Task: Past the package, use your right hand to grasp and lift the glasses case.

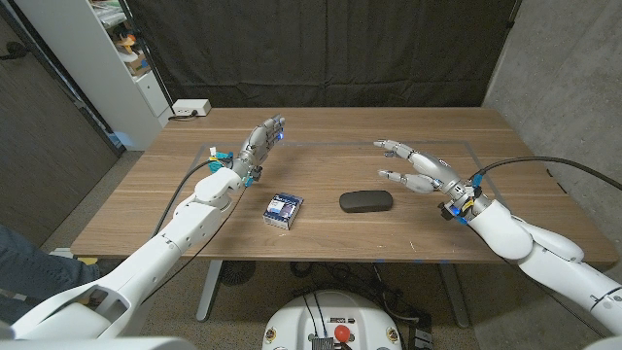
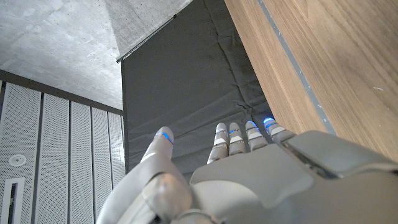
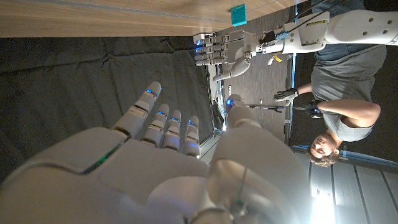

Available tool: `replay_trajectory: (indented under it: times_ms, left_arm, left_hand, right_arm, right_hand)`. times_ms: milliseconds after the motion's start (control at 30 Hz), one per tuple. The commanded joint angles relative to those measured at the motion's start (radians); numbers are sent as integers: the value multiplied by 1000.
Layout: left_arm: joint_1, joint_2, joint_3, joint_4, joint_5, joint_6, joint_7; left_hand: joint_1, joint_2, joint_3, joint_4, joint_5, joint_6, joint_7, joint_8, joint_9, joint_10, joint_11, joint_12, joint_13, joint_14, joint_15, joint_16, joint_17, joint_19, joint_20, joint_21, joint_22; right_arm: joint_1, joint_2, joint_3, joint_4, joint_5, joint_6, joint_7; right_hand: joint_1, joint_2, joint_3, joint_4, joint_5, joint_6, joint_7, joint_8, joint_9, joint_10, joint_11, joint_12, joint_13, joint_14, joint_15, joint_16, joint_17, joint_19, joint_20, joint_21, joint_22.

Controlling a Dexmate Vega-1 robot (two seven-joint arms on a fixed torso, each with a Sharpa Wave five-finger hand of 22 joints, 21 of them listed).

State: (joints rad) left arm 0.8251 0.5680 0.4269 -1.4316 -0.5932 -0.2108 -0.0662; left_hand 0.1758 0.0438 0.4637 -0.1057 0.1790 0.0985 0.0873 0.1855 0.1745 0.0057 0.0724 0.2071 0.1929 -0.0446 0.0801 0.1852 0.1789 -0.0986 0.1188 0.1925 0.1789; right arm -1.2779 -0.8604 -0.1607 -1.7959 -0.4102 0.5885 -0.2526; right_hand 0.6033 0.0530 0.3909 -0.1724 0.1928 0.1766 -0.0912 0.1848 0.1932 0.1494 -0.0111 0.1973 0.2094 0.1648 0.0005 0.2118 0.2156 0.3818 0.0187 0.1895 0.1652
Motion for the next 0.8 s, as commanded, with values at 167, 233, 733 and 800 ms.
replay_trajectory:
  times_ms: [167, 233, 733, 800]
  left_arm:
    - [-10, -7, -1, 23, -8, -4, -15]
    - [-12, -10, -1, 29, -11, -7, -18]
    - [-12, -11, -9, 37, -17, -11, -13]
    - [-12, -12, -9, 38, -17, -10, -13]
  left_hand:
    - [4, 9, -3, -1, 0, 9, -2, 4, 5, -4, 10, 5, 4, 2, 13, 3, 3, 3, 12, 7, 4]
    - [4, 9, -3, -1, 0, 9, -2, 3, 5, -3, 12, 5, 4, 2, 14, 3, 3, 3, 13, 7, 4]
    - [2, 9, -4, -1, 0, 10, -6, 3, 5, -3, 18, 5, 4, 1, 23, 3, 3, 1, 18, 7, 4]
    - [2, 9, -5, -1, 0, 10, -5, 3, 5, -3, 18, 5, 4, 2, 23, 4, 3, 1, 19, 7, 4]
  right_arm:
    - [15, -62, -21, -46, -101, -71, -18]
    - [23, -75, -29, -51, -105, -87, 1]
    - [63, -144, -70, -96, -103, -168, 83]
    - [63, -151, -70, -102, -99, -180, 87]
  right_hand:
    - [27, -14, 9, -8, 11, -14, -3, 1, 2, -4, -10, 0, 0, 6, 9, 2, -2, 6, 15, 1, 3]
    - [31, -19, 9, -9, 11, -15, -3, 2, 2, -5, -11, 0, 0, 5, 11, 1, -3, 5, 20, 1, 3]
    - [31, -54, 2, 6, 14, -88, -14, -11, 3, -1, -6, 5, 3, 0, 31, -2, -3, 0, 52, 0, 5]
    - [26, -62, -2, 11, 15, -98, -12, -8, 4, -11, 8, 2, 4, -3, 37, -3, -3, 0, 57, 0, 5]
